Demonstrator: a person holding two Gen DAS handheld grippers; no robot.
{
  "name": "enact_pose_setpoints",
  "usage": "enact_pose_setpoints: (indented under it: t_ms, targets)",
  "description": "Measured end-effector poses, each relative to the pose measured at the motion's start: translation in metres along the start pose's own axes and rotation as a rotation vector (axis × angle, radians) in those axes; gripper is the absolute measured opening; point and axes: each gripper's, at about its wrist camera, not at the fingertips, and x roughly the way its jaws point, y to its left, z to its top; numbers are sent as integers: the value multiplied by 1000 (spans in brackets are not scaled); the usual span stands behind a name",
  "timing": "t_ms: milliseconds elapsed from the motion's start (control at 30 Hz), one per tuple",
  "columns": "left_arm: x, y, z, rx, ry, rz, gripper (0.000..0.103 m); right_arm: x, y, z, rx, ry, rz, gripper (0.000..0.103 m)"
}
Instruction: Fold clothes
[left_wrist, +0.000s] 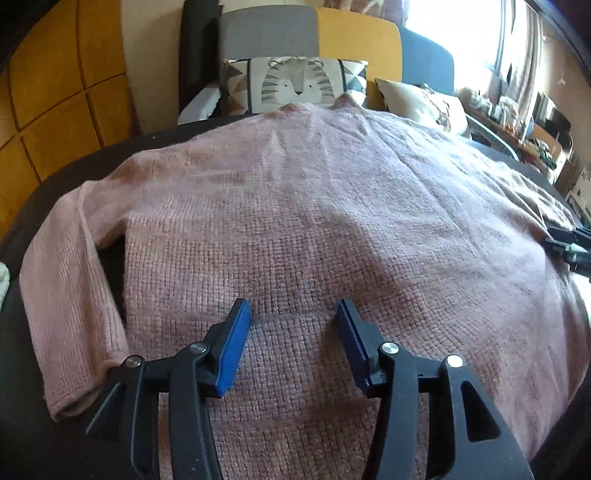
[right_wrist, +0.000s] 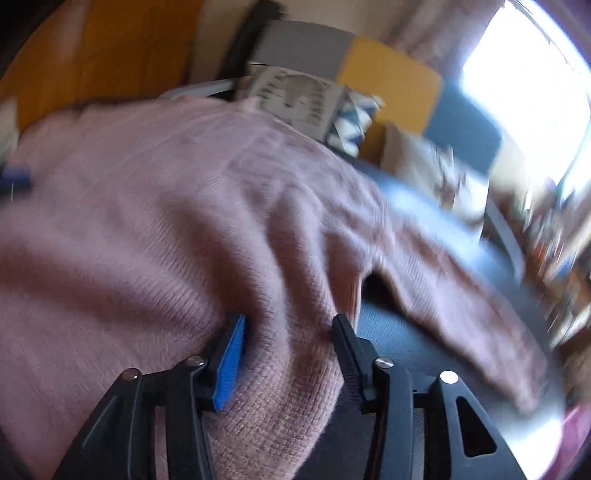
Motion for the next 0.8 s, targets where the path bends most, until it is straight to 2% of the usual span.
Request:
enact_pose_setpoints:
  t_ms: [100, 133, 233, 333, 367, 400, 467, 500, 600, 800]
  targets:
    - [2, 0, 11, -30, -7, -51, 52, -4, -17, 8, 193, 56, 90, 47]
    - [3, 0, 15, -41, -9, -65, 52, -11, -19, 11, 236, 29, 86, 47]
    - [17, 3, 34, -99, 2, -21, 52, -28, -17, 29, 312, -81, 61, 47]
    - [40, 11, 49, -165, 13, 21, 52, -23, -4, 56, 275, -103, -40, 47]
    - [45, 11, 51, -169, 4, 27, 52, -17, -1, 64, 263, -94, -58, 44]
    - [49, 12, 53, -170, -4, 32, 52, -9, 2, 73, 248, -83, -77, 38]
    - [51, 7, 53, -144, -10, 37, 60, 13, 7, 90, 205, -51, -106, 31]
    - [51, 3, 52, -126, -15, 37, 67, 23, 9, 94, 186, -30, -124, 29]
    - [52, -2, 50, -96, -18, 40, 73, 62, 5, 97, 148, 56, -156, 28]
    - [56, -7, 53, -91, -12, 42, 82, 83, -6, 92, 51, 45, -287, 27]
